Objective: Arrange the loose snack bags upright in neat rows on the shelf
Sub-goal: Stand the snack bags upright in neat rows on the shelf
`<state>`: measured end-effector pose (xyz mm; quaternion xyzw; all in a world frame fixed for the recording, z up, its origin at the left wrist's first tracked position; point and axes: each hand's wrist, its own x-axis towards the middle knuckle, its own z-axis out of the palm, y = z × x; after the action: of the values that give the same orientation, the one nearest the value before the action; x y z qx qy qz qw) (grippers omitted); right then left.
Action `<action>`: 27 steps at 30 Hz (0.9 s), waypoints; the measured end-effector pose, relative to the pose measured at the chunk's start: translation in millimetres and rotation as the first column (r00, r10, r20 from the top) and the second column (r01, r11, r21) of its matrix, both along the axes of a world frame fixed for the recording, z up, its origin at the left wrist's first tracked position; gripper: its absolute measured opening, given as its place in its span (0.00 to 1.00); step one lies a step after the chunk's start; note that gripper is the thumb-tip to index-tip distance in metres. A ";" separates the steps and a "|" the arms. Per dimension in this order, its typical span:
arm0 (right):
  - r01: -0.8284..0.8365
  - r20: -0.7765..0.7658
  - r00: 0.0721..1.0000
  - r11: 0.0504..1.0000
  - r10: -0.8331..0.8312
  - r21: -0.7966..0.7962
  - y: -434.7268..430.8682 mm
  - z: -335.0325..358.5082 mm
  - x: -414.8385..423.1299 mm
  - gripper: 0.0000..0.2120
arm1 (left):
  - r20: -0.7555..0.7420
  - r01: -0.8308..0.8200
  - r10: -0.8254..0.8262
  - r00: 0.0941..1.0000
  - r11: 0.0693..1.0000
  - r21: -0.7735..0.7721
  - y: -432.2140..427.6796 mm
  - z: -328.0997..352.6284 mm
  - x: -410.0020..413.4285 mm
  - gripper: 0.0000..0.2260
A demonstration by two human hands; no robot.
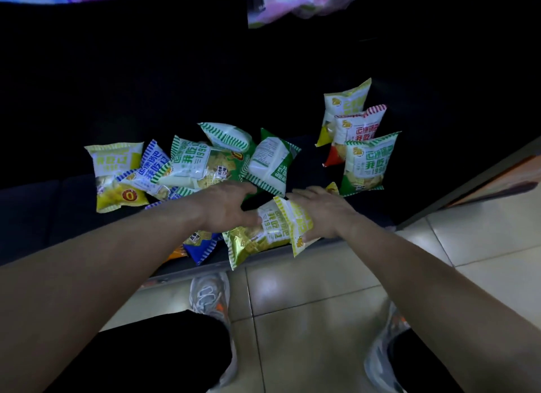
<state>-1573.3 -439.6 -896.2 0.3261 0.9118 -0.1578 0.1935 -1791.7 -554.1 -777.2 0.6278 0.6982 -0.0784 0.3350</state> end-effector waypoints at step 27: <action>0.496 -0.464 0.634 0.786 -0.618 -0.369 25.3 75.7 15.3 0.57 | 0.084 -0.107 0.096 0.992 0.985 0.136 15.7 10.6 4.9 0.37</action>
<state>-1558.0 -414.3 -820.5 0.5093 0.7581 -0.3922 -0.1094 -1786.7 -538.4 -766.6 0.6161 0.7195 0.0124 0.3202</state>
